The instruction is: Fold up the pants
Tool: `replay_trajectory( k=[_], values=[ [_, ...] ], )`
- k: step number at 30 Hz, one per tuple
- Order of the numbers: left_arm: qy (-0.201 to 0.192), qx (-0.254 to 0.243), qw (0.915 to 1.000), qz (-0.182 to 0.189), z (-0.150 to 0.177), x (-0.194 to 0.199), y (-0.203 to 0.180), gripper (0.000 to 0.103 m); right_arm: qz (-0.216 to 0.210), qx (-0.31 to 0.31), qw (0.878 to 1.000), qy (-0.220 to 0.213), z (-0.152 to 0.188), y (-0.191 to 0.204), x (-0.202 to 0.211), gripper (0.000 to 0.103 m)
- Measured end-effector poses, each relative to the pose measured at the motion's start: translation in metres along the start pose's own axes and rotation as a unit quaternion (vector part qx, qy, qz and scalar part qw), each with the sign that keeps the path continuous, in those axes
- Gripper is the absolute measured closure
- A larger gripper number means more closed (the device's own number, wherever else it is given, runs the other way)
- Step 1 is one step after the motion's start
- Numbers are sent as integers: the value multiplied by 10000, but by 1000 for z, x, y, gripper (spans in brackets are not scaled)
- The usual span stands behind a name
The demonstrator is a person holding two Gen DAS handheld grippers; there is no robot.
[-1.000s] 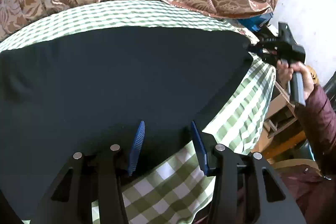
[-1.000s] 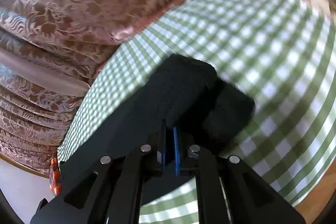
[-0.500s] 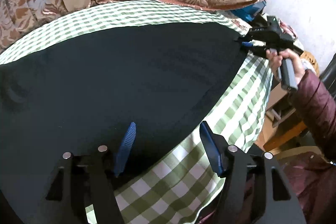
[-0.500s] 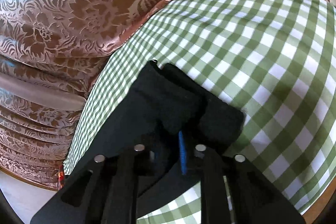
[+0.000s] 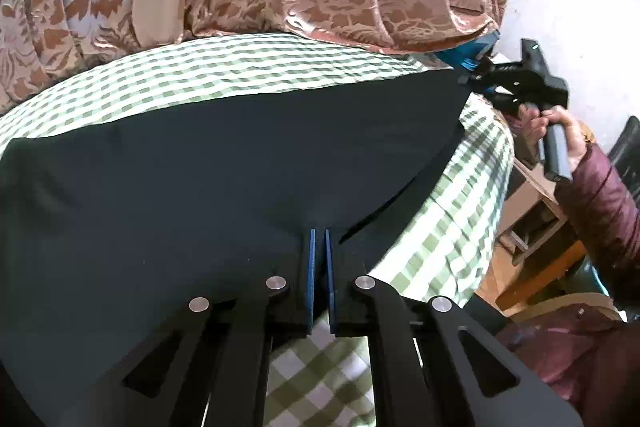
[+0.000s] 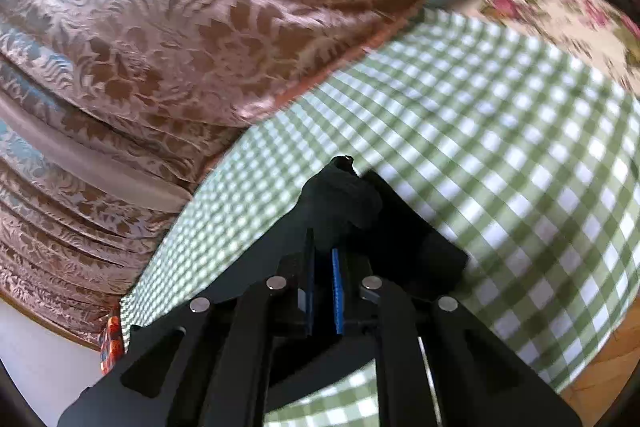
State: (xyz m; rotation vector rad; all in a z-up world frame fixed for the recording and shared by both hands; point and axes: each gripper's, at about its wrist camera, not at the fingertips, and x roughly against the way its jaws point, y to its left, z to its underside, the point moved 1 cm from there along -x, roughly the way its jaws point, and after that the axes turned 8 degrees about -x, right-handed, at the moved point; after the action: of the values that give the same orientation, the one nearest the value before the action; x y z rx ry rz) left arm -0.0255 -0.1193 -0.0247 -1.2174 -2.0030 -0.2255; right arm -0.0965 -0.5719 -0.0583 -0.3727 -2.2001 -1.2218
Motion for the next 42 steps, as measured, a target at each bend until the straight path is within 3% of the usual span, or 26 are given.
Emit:
replay_trajectory(
  k=[8, 16, 18, 20, 21, 22, 24, 28, 31, 34, 36, 37, 39, 42],
  values=[
    [258, 35, 9995, 197, 14, -15, -6, 100, 366, -540, 9976, 216, 20, -52, -17, 97],
    [201, 294, 9988, 340, 20, -15, -1, 98, 470, -579, 9968, 284, 24, -62, -25, 97],
    [150, 376, 9985, 369, 19, -9, 2, 93, 452, -606, 9967, 301, 22, -62, -24, 92],
    [-7, 591, 9974, 424, 19, 4, 8, 85, 625, -523, 9965, 184, 21, -57, -16, 81],
    [-101, 729, 9964, 412, 20, 12, 14, 80, 725, -478, 9962, 97, 19, -53, -10, 67],
    [-236, 974, 9942, 397, 23, 22, 23, 79, 836, -383, 9957, -53, 19, -47, -1, 63],
    [-454, 1325, 9897, 302, 28, 39, 39, 79, 785, -4, 9967, -226, 22, -28, 16, 63],
    [-728, 1828, 9800, -305, 45, 73, 69, 79, 149, 801, 9963, 273, 45, 26, 9, 62],
    [-702, 2047, 9739, -684, 56, 82, 81, 79, -383, 1633, 9809, 987, 85, 83, -21, 62],
    [-606, 2078, 9740, -673, 63, 79, 79, 79, -891, 2355, 9503, 1831, 141, 138, -56, 62],
    [-289, 1880, 9785, -803, 66, 70, 71, 79, -1065, 2691, 9284, 2332, 177, 163, -77, 62],
    [-158, 1825, 9792, -869, 69, 66, 69, 79, -1103, 2839, 9161, 2608, 196, 171, -88, 62],
    [47, 1830, 9789, -908, 82, 62, 69, 79, -953, 3053, 9029, 2873, 218, 171, -100, 65],
    [-48, 1921, 9777, -845, 98, 71, 72, 79, -737, 3439, 8778, 3252, 243, 155, -107, 66]
  ],
)
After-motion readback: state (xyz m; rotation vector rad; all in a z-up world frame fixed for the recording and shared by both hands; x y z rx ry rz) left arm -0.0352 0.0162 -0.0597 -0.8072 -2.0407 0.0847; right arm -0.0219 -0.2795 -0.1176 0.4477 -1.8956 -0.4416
